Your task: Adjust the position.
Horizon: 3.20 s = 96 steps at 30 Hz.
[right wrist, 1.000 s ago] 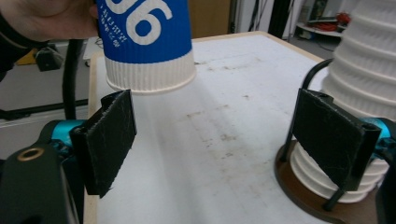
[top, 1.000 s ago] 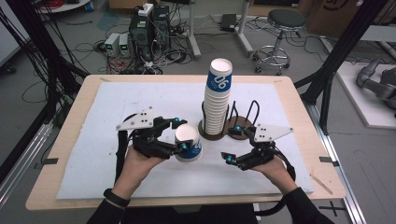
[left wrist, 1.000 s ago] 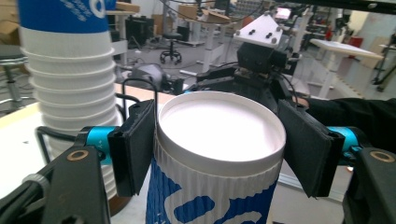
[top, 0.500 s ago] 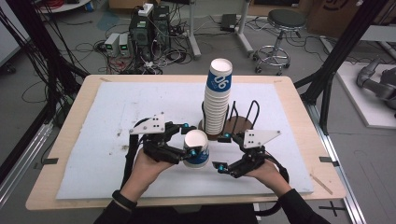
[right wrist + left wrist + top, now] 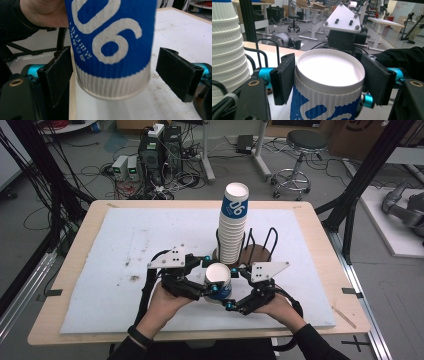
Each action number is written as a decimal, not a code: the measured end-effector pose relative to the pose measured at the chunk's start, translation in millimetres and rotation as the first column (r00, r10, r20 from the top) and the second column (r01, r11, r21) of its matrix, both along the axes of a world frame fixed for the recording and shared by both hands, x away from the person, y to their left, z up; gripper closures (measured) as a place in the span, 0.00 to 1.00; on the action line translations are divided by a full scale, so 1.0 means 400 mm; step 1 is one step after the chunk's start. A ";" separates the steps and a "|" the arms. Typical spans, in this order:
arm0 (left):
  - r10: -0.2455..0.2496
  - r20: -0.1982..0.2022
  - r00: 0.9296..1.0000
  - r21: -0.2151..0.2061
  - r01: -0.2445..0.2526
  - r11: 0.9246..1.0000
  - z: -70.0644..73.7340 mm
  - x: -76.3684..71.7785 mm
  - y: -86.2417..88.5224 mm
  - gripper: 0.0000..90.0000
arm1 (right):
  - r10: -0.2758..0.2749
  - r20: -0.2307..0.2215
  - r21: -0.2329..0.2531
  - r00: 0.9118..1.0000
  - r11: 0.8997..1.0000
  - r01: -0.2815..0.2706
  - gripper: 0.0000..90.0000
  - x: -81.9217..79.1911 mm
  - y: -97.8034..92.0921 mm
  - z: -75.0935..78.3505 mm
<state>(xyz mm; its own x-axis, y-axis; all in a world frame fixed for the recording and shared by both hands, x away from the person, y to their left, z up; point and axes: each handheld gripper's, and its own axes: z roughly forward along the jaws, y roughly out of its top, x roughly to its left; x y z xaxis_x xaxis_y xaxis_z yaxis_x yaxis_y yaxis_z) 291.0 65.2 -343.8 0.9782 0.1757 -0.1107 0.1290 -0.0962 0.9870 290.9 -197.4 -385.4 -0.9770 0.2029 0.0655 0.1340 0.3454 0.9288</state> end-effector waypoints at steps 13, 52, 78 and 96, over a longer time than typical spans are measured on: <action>-0.021 0.006 1.000 0.001 0.021 1.000 -0.008 -0.002 -0.022 0.34 | 0.026 0.008 -0.011 1.000 1.000 -0.025 0.24 -0.001 0.012 -0.001; -0.086 0.044 0.995 0.216 0.074 0.974 0.034 0.006 0.001 0.33 | 0.034 0.019 -0.055 0.999 0.998 -0.032 0.18 0.007 -0.048 0.051; -0.058 0.012 0.998 0.215 0.054 0.975 0.033 0.010 0.008 0.31 | 0.016 0.061 -0.056 0.998 0.998 -0.013 0.22 0.005 -0.052 0.072; -0.122 0.070 0.990 -0.052 0.126 0.991 -0.002 0.025 0.036 0.33 | 0.009 0.025 0.103 1.000 0.995 -0.012 0.17 0.000 -0.065 0.091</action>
